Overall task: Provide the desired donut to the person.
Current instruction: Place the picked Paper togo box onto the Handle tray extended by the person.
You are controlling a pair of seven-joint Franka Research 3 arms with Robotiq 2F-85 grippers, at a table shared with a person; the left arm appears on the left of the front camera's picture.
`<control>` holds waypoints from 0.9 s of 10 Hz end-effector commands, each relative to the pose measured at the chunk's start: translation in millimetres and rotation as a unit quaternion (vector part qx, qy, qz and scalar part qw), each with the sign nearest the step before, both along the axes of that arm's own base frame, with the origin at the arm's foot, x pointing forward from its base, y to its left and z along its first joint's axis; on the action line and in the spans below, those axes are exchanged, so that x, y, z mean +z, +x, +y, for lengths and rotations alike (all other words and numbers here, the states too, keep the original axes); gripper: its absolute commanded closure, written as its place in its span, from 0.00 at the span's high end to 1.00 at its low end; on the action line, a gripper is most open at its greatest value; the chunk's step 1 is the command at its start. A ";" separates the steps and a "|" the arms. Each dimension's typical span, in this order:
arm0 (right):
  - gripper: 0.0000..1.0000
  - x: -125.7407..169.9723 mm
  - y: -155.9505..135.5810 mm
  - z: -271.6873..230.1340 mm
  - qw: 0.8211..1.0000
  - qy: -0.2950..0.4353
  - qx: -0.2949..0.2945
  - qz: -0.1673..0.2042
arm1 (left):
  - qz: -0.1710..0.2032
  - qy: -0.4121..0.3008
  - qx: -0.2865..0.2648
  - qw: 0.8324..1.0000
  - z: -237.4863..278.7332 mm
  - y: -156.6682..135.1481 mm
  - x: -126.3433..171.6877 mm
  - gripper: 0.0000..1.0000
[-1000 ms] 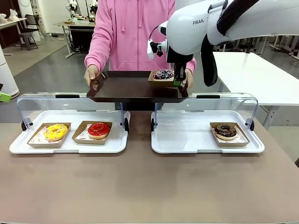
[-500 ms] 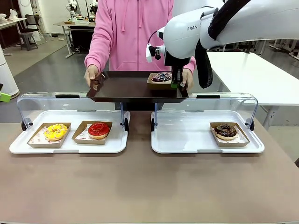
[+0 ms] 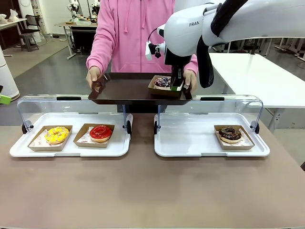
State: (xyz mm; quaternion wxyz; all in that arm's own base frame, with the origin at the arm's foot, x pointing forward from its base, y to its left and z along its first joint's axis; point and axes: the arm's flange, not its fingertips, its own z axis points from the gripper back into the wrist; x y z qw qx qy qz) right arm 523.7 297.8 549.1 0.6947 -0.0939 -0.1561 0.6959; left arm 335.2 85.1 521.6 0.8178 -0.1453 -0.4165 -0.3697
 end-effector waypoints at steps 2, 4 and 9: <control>1.00 2.4 3.8 -8.0 0.999 0.015 0.016 0.031 | 0.000 -0.006 0.000 1.000 0.6 0.3 -0.2 1.00; 1.00 5.1 3.8 -9.0 0.998 0.031 0.026 0.044 | 0.000 -0.006 0.000 1.000 0.6 0.3 -0.2 1.00; 1.00 15.5 1.1 -6.7 0.998 0.031 0.008 0.046 | 0.000 -0.006 0.000 1.000 0.6 0.3 -0.2 1.00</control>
